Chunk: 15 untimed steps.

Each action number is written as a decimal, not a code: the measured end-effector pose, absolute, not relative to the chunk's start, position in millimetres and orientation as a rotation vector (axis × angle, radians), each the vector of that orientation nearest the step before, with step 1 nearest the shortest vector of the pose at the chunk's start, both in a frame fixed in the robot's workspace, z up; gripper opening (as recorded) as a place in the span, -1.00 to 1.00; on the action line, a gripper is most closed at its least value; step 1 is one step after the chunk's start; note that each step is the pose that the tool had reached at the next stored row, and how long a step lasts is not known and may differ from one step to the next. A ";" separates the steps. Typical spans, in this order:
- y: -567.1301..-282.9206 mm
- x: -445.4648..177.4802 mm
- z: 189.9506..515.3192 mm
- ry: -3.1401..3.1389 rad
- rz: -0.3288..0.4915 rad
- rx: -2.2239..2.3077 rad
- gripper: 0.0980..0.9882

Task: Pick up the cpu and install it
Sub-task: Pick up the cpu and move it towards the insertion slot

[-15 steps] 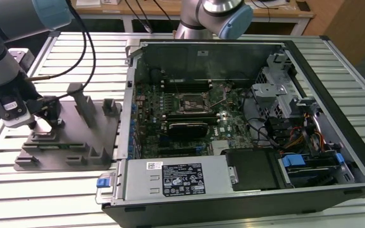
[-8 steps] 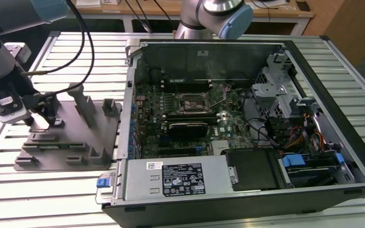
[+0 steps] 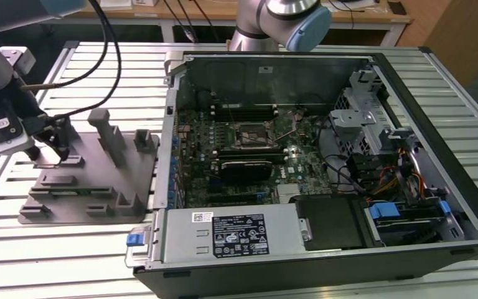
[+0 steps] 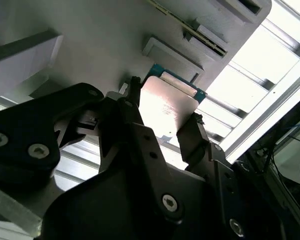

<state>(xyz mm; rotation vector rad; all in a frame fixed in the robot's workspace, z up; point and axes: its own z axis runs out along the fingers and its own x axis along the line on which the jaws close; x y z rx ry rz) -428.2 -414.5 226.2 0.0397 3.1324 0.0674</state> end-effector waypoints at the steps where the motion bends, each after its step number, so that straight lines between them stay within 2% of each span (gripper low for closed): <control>1: -414.5 -428.2 228.6 3.132 0.067 0.040 0.00; 15: -414.4 -428.2 260.3 3.132 0.067 0.040 0.00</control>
